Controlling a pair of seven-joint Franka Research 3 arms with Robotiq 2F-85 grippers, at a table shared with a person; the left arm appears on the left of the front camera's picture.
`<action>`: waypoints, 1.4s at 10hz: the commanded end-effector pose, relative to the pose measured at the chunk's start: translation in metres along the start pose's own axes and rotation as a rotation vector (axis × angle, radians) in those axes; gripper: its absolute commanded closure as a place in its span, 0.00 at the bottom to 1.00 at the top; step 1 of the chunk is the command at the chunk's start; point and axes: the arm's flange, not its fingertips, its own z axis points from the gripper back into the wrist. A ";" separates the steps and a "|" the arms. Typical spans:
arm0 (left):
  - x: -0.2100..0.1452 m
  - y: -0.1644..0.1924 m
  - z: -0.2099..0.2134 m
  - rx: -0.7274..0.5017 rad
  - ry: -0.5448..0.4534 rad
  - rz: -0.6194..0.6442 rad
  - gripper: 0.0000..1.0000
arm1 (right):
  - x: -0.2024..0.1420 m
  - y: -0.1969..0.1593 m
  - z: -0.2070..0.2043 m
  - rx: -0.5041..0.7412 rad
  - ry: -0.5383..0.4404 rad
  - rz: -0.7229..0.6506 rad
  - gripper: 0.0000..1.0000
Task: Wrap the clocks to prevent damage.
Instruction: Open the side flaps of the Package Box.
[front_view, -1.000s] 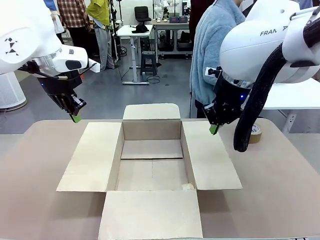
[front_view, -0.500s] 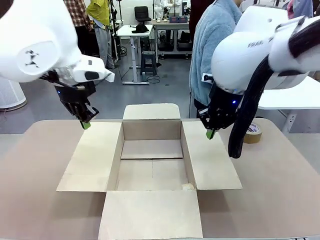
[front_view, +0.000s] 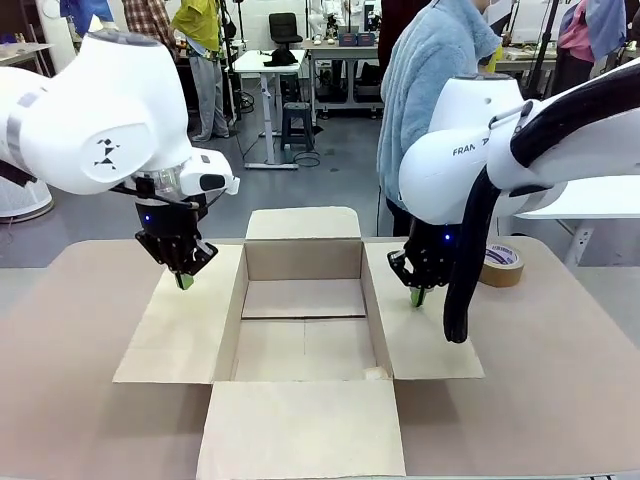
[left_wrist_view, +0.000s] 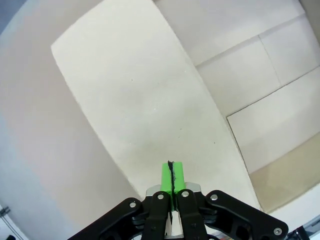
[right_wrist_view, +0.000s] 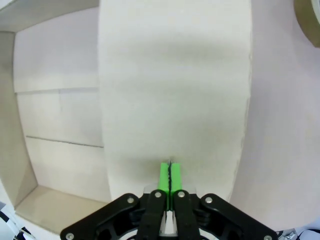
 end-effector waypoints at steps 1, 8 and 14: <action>0.000 0.001 -0.017 -0.050 -0.003 0.054 1.00 | 0.008 -0.001 -0.008 -0.060 -0.022 -0.039 0.99; 0.000 0.030 -0.071 -0.037 0.025 0.138 1.00 | 0.031 -0.023 -0.066 -0.061 0.078 -0.082 0.99; 0.006 0.032 -0.103 -0.145 0.009 0.096 1.00 | 0.033 -0.025 -0.070 -0.020 0.052 -0.086 0.99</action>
